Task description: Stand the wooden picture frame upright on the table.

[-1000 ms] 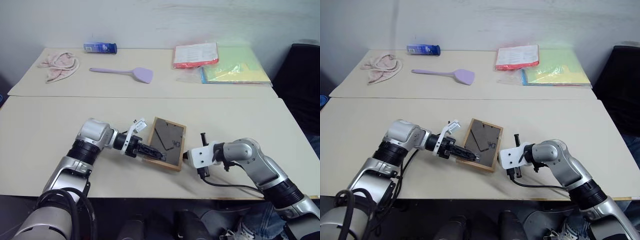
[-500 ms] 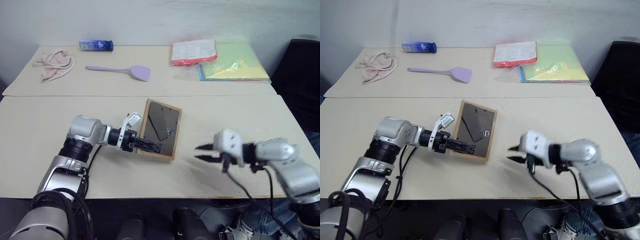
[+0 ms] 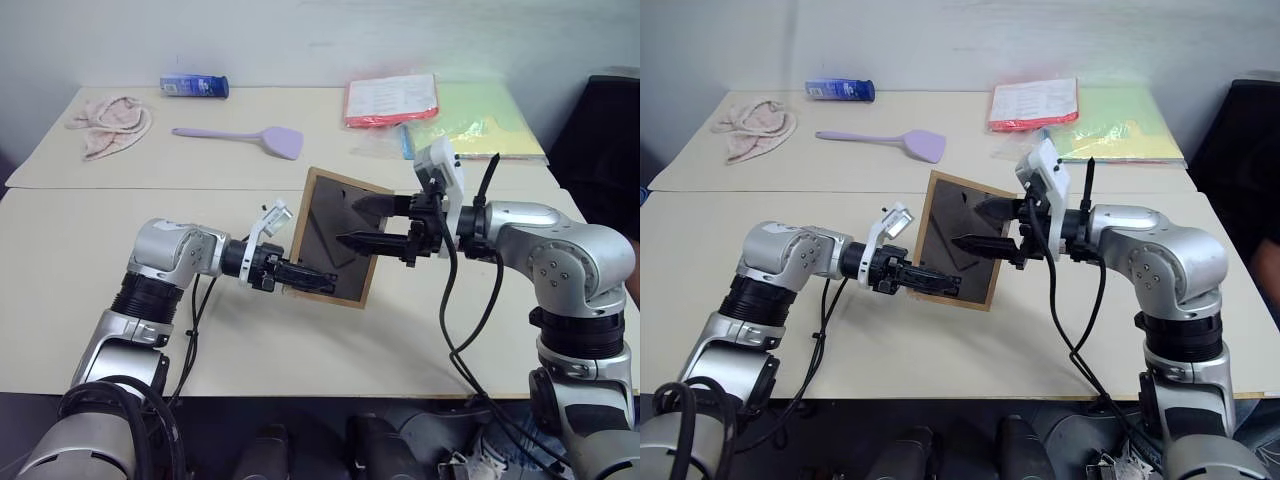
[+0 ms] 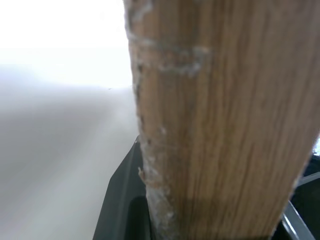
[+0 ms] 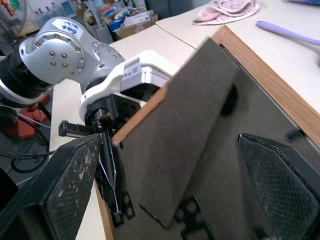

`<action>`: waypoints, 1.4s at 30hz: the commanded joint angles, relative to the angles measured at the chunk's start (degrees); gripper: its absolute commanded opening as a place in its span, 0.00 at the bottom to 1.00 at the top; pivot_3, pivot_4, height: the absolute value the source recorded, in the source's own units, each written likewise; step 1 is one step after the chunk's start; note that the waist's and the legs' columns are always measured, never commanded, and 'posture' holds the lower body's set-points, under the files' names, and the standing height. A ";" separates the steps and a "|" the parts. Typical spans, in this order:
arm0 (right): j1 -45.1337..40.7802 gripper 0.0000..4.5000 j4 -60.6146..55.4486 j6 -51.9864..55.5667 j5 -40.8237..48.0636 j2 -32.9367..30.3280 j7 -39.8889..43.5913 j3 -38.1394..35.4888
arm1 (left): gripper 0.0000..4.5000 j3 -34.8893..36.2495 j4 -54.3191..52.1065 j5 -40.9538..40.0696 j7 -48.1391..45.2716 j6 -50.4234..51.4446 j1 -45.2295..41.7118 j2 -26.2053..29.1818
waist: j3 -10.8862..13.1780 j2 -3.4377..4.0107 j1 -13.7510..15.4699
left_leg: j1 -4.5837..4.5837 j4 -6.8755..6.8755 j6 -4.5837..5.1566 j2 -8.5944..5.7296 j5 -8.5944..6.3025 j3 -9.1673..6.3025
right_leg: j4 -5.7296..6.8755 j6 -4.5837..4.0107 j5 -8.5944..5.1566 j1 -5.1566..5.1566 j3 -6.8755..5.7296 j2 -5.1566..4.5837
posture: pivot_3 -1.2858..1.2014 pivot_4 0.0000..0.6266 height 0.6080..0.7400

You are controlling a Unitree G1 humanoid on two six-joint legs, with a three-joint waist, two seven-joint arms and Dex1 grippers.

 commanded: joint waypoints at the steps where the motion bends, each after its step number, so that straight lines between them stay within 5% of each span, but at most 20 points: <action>1: -1.09 1.00 -3.36 1.11 3.44 0.33 1.20 1.47 | 0.25 1.31 -1.10 -1.23 0.17 -2.22 -1.24 -0.63 | 0.00 0.00 -0.04 | -0.08 0.00 -0.01 -0.01 0.03 0.00 | 0.02 0.00 0.00 -0.08 -0.01 0.00 | 0.52 0.24 1.00; 7: 0.95 1.00 -9.72 4.41 10.74 -4.05 3.02 -1.73 | 0.25 1.28 2.41 0.05 1.19 -4.62 -1.83 -0.92 | 0.00 0.00 -0.04 | -0.12 -0.02 -0.01 0.00 0.03 0.00 | -0.01 0.00 0.00 -0.11 -0.02 0.00 | 0.52 0.24 1.00; 15: 6.79 1.00 -12.33 -1.09 7.42 -14.87 4.95 -3.85 | 0.25 0.75 4.16 0.19 0.55 -5.42 -2.73 -0.06 | 0.01 -0.01 -0.01 | -0.10 -0.03 0.01 -0.02 0.06 0.00 | -0.05 0.00 0.00 -0.10 -0.02 0.00 | 0.52 0.24 1.00; 20: 16.40 1.00 -6.82 -41.90 -25.58 -25.30 5.70 6.20 | 0.25 1.45 3.87 -1.06 0.01 -3.25 -4.09 0.27 | 0.02 -0.05 0.07 | -0.09 -0.03 0.03 -0.05 0.05 0.05 | -0.12 0.00 0.00 -0.08 -0.01 0.01 | 0.52 0.24 1.00; 25: 13.23 1.00 13.19 -96.22 -61.89 -23.32 -18.50 14.16 | 0.25 1.43 2.15 -2.72 -1.14 -0.49 -4.50 0.64 | 0.06 -0.10 -0.59 | 0.13 -0.05 0.05 -0.07 0.07 0.54 | 0.01 0.05 0.02 -0.17 0.34 0.13 | 0.52 0.24 1.00; 28: 8.85 1.00 21.02 -110.45 -79.32 -21.20 -35.95 16.91 | 0.25 1.53 1.25 -4.12 -1.53 1.81 -4.71 0.71 | 0.06 -0.10 -1.29 | 0.13 -0.08 -0.04 -0.04 0.12 0.53 | 0.04 0.05 0.02 -0.24 0.40 0.17 | 0.52 0.24 1.00; 32: 2.97 1.00 28.40 -115.68 -92.87 -15.74 -56.03 18.31 | 0.25 1.90 -0.24 -6.79 -1.98 5.99 -5.12 1.12 | 0.06 -0.10 -1.76 | 0.11 -0.12 -0.13 -0.03 0.17 0.54 | 0.19 0.02 0.01 -0.35 0.45 0.23 | 0.52 0.24 1.00; 39: -1.18 0.50 37.86 -117.39 -102.38 -14.28 -69.34 22.51 | 0.25 1.09 -1.88 -8.38 -1.96 7.55 -4.83 2.82 | 0.06 -0.09 -1.70 | 0.11 -0.11 -0.17 -0.03 0.19 0.49 | 0.21 -0.01 0.00 -0.34 0.44 0.23 | 0.52 0.24 1.00; 42: -1.56 0.38 38.56 -119.19 -102.76 -15.44 -71.81 23.00 | 0.25 1.11 -1.89 -8.61 -2.41 7.16 -4.79 4.06 | 0.06 -0.09 -1.74 | 0.12 -0.10 -0.17 -0.04 0.20 0.49 | 0.21 -0.01 0.00 -0.31 0.42 0.23 | 0.52 0.24 1.00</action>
